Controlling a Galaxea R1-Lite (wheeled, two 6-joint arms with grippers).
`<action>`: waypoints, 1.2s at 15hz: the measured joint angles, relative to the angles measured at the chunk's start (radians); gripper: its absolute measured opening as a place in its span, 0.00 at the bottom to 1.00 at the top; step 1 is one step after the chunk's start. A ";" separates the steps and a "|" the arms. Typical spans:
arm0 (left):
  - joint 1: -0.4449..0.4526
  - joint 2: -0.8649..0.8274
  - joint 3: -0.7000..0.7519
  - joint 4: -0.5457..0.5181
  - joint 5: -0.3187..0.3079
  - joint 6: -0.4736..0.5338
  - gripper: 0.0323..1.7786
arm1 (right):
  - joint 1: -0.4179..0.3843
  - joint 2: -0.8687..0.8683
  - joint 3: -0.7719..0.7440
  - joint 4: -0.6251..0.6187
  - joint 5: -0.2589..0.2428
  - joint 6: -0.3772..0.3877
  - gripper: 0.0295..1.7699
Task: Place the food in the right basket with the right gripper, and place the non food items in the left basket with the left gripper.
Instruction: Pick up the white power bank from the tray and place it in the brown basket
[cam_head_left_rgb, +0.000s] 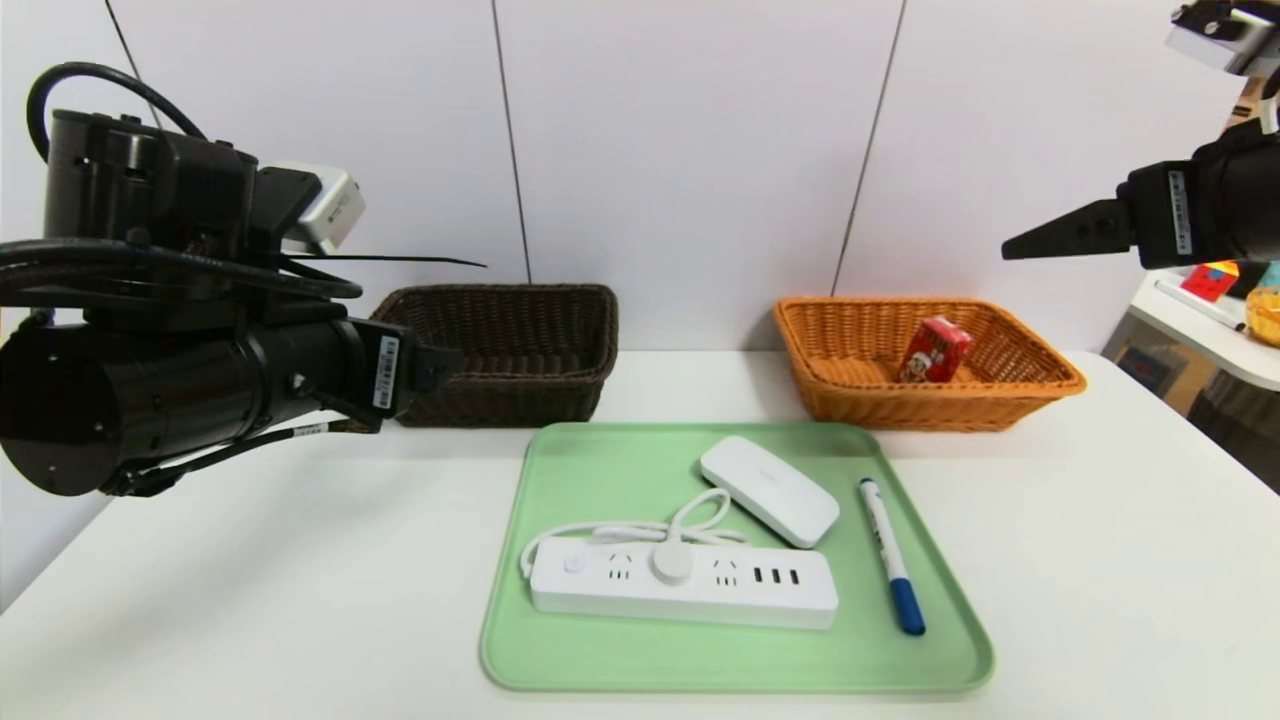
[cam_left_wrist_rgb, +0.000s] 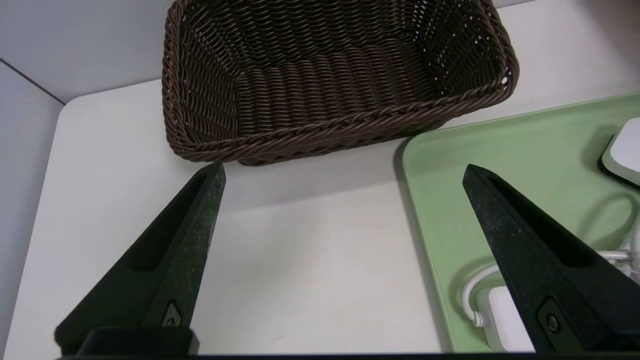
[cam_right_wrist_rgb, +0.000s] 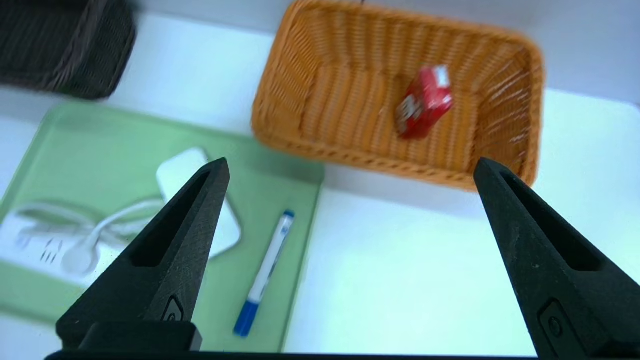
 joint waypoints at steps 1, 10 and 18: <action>-0.007 -0.001 -0.001 0.006 0.000 -0.001 0.95 | 0.036 0.000 -0.012 0.050 -0.015 0.004 0.95; -0.028 -0.007 -0.001 0.082 -0.007 -0.019 0.95 | 0.183 0.153 -0.029 0.390 -0.102 0.336 0.96; -0.028 -0.009 0.000 0.082 -0.014 -0.047 0.95 | 0.247 0.290 0.029 0.396 -0.097 0.498 0.96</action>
